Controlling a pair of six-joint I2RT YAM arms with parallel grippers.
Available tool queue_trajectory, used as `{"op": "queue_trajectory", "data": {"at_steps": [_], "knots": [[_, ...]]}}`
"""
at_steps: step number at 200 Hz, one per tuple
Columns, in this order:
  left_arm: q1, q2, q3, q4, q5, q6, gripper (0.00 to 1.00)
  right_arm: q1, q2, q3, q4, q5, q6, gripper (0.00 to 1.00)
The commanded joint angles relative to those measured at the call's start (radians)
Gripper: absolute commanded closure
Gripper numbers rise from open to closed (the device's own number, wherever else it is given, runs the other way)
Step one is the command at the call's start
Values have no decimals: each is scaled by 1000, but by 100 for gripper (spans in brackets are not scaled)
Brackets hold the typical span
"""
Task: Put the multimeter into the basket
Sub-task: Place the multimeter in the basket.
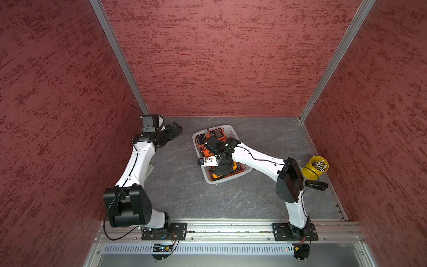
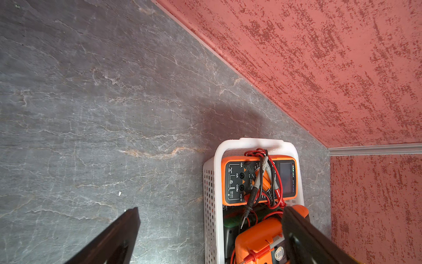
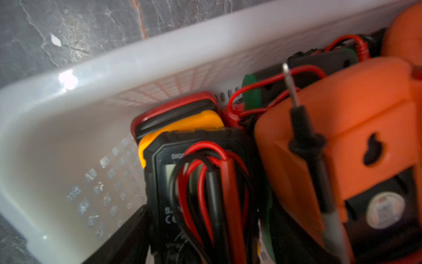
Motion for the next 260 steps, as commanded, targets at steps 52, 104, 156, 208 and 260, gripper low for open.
{"op": "queue_trajectory", "data": {"at_steps": [52,104,156,208,260], "knots": [[24,-27,5,5,3,8,0,31,-210,5,-33,32,130,1],[36,-56,-50,38,-20,33,0,-33,-514,-263,273,234,408,1],[9,-125,-184,132,-144,111,0,-223,-663,-491,476,415,682,1],[-98,-199,-382,328,-335,222,0,-402,-713,-725,681,403,779,1],[-133,-246,-577,601,-349,302,0,-504,-838,-1044,1073,360,687,1]]}}
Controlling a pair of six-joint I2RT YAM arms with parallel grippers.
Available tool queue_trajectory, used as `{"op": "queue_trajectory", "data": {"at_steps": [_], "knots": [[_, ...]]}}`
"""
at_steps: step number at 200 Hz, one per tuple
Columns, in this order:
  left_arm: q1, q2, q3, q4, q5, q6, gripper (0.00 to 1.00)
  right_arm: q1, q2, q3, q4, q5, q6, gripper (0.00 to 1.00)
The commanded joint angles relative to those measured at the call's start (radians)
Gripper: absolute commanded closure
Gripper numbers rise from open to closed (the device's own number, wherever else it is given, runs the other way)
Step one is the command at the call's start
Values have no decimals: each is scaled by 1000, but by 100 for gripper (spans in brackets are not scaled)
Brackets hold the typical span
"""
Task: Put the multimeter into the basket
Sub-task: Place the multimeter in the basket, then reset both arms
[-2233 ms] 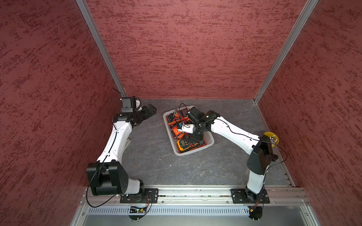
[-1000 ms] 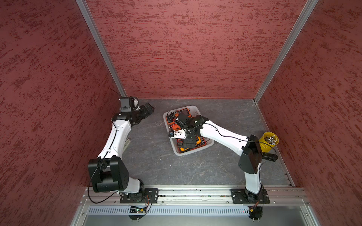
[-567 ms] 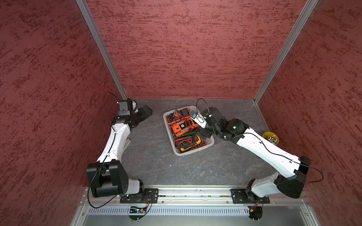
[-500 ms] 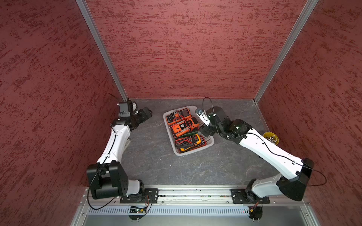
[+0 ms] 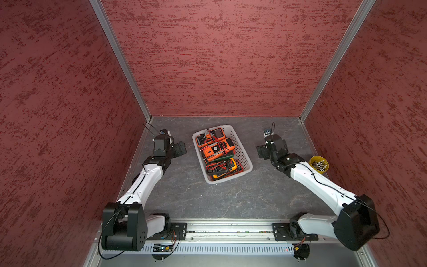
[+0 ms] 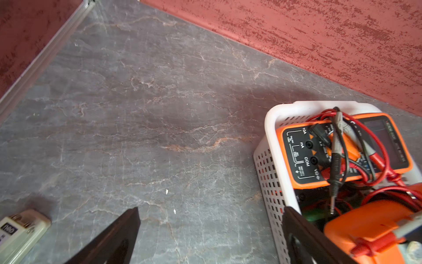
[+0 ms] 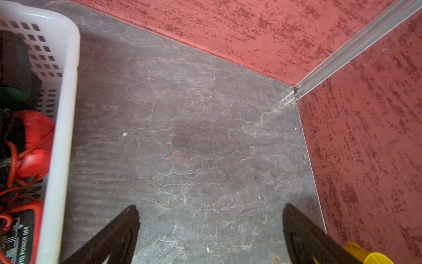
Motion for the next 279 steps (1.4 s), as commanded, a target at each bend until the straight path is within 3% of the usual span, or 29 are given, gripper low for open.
{"op": "queue_trajectory", "data": {"at_steps": [1,45,86,132,165,196,212,249,279], "knots": [[0,-24,-58,201,-34,79,0,-31,-37,-65,244,-17,-33,1],[29,-2,-191,484,-22,222,0,-105,-104,-239,424,-54,-42,1],[90,44,-272,654,28,210,0,-160,-176,-399,635,-79,-47,1],[101,184,-260,769,61,206,0,-201,-168,-498,802,-132,-40,1],[103,265,-314,927,69,207,0,-226,-123,-550,954,-161,-36,1],[98,275,-330,958,94,223,0,-254,-33,-593,1124,-213,-46,1],[84,318,-389,1116,85,239,0,-272,12,-599,1186,-241,-48,1],[88,308,-378,1072,94,233,0,-310,53,-586,1176,-343,-37,1],[87,310,-380,1080,92,233,0,-359,147,-647,1360,-424,-4,1]]}}
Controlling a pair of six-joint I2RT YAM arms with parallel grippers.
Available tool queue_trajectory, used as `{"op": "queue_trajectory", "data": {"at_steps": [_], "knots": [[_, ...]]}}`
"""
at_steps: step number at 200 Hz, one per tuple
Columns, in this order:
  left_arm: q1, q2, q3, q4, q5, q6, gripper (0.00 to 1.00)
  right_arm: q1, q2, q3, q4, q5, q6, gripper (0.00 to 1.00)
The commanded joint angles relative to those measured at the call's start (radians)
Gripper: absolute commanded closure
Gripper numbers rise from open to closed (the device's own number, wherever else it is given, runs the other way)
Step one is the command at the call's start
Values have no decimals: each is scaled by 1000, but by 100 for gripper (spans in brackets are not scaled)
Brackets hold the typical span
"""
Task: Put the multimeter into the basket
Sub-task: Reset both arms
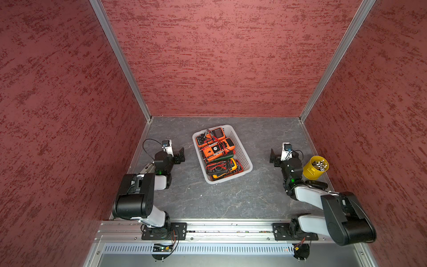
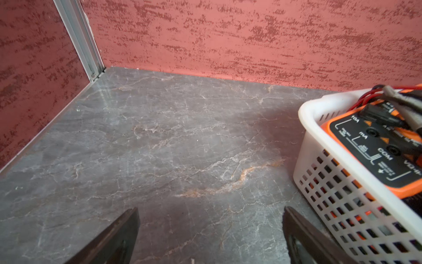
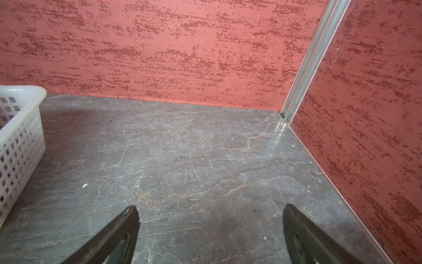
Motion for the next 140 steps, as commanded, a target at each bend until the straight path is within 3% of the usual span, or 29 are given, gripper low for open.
{"op": "queue_trajectory", "data": {"at_steps": [1,38,88,140], "knots": [[1,2,-3,49,7,11,0,-39,68,-45,177,-100,30,1],[-6,-1,-2,43,-5,16,0,-60,226,-27,278,-110,51,1],[-11,0,-1,41,-13,18,0,-67,215,114,3,-17,95,1],[-11,0,-1,41,-12,18,0,-66,215,109,12,-14,94,1]]}}
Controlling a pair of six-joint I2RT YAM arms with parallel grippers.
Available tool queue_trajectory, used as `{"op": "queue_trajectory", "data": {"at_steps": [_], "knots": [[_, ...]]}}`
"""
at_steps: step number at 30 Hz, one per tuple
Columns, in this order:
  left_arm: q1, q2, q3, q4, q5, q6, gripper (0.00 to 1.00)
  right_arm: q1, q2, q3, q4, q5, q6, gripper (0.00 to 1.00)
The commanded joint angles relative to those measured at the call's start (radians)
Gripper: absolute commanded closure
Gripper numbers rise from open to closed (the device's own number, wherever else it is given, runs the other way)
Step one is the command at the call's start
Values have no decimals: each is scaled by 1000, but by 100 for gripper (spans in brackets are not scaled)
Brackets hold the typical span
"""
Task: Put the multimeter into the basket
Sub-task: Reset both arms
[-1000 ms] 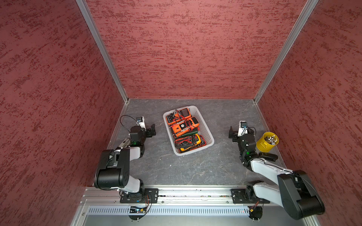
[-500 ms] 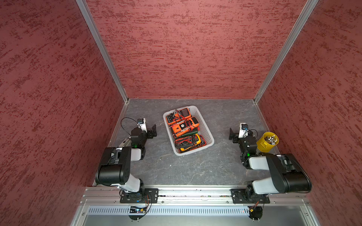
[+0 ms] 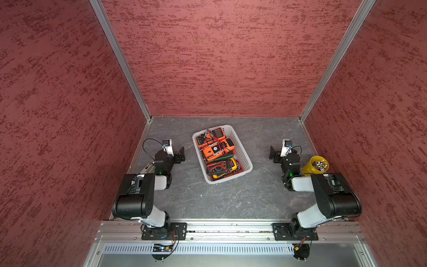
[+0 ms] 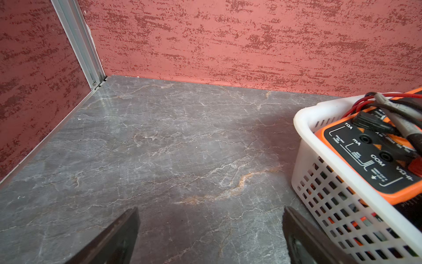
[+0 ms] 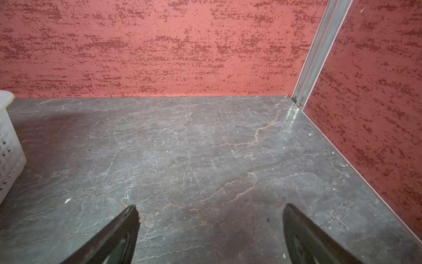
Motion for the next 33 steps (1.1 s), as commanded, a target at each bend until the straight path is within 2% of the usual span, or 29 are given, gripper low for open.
{"op": "queue_trajectory", "data": {"at_steps": [1,5,9,33], "knots": [[-3,-1,-1,20,-6,11,0,-6,-7,5,-28,26,11,1],[-3,-1,-1,20,-6,11,0,-7,-6,4,-27,22,13,1],[-3,-1,-1,21,-6,11,0,-7,-8,10,-39,-88,-30,1],[-1,-1,-1,20,-6,10,0,-11,-6,11,-44,-94,-27,1]]}}
